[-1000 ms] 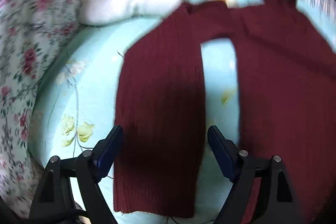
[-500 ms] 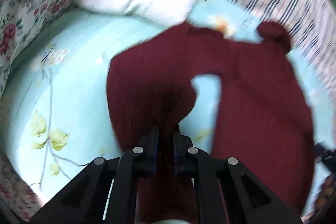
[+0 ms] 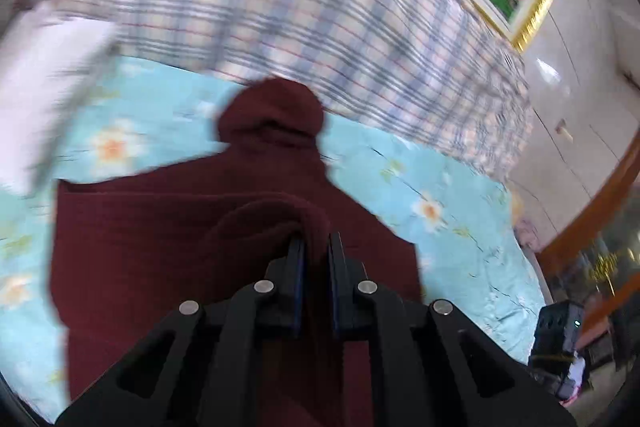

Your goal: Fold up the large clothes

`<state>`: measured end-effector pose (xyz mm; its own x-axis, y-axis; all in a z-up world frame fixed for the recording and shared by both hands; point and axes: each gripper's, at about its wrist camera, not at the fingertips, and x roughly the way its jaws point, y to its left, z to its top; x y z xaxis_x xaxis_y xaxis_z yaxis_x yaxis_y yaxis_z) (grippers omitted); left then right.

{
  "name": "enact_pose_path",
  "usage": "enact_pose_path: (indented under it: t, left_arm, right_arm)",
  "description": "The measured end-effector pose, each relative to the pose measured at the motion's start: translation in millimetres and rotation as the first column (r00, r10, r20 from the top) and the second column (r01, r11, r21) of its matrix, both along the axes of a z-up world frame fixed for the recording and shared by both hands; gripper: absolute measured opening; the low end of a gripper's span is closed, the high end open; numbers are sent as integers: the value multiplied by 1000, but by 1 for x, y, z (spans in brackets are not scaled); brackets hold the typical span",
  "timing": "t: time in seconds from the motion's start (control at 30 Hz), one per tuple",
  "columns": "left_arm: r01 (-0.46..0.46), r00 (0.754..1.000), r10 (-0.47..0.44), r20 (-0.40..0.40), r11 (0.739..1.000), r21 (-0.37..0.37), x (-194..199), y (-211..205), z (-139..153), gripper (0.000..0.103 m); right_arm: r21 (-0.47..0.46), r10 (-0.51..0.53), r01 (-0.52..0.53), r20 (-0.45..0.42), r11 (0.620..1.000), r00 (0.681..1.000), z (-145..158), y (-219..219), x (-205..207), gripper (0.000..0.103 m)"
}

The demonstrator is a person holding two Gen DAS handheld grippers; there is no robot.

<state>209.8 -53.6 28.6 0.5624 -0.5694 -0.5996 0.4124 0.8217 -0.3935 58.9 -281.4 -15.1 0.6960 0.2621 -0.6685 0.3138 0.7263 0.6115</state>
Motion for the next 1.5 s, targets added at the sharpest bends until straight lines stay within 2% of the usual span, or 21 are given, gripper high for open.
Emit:
enact_pose_path:
  t: [0.13,0.23,0.33,0.43,0.5,0.63,0.7,0.83,0.9,0.97,1.03,1.13,1.17,1.2,1.27,1.3,1.33,1.37,1.4,1.5]
  left_arm:
    - [65,997,-62,-52,996,55,27,-75,-45,9]
    - [76,994,-65,-90,990,119,43,-115,-84,9]
    - [81,993,-63,-102,981,178,53,-136,-114,11]
    - [101,992,-83,-96,976,195,47,-131,-125,20]
    - [117,992,-103,-79,972,203,38,-119,-124,35]
    - [120,993,-114,-39,968,221,13,-71,-119,47]
    - [74,997,-73,-14,965,251,-1,-33,-120,53]
    - [-74,997,77,0,951,300,-10,50,-126,54]
    - [-173,984,178,15,929,328,-7,83,-130,54]
    - [-281,956,293,26,884,373,3,114,-136,53]
    - [-326,941,337,46,857,399,7,130,-140,52]
    - [-401,909,401,109,777,485,10,140,-147,52]
    - [-406,906,410,103,778,479,11,144,-148,54]
    - [-404,906,414,85,790,460,13,147,-149,54]
    - [-412,902,423,83,789,456,17,148,-148,54]
    - [-416,900,426,89,785,459,18,148,-147,54]
    - [-418,900,427,89,782,463,20,147,-148,54]
    - [-416,900,428,86,781,465,21,146,-148,54]
    - [-413,900,428,80,784,463,23,147,-149,54]
    - [-412,900,431,62,797,442,26,149,-150,55]
  right_arm:
    - [-1,-72,72,-6,997,997,2,-29,-15,44]
    - [-7,-105,104,-24,995,994,-1,-44,-22,44]
    - [-9,-121,121,-45,993,992,-8,-53,-26,44]
    - [0,-130,131,-64,991,989,-17,-59,-26,44]
    - [9,-130,131,-75,991,989,-22,-59,-23,44]
    - [14,-104,106,-90,994,991,-32,-53,-8,44]
    - [10,-88,90,-97,996,991,-36,-49,0,44]
    - [1,-65,65,-113,998,991,-44,-40,14,48]
    - [-14,-53,52,-122,999,991,-46,-34,21,50]
    - [-44,-23,18,-120,999,993,-46,-22,28,53]
    - [-95,17,-29,-122,995,992,-44,-6,38,59]
    - [-136,74,-91,-123,987,990,-45,17,52,63]
    - [-144,90,-108,-125,984,988,-46,23,56,63]
    - [-155,107,-126,-127,980,986,-47,30,60,63]
    - [-180,126,-150,-136,972,983,-53,40,70,62]
    - [-195,130,-158,-150,968,980,-57,43,76,58]
    - [-204,136,-168,-162,964,977,-60,44,81,24]
    - [-199,147,-180,-173,963,974,-62,44,85,9]
    - [-187,146,-179,-178,966,973,-61,40,86,9]
    - [-130,128,-141,-108,981,986,-38,16,78,9]
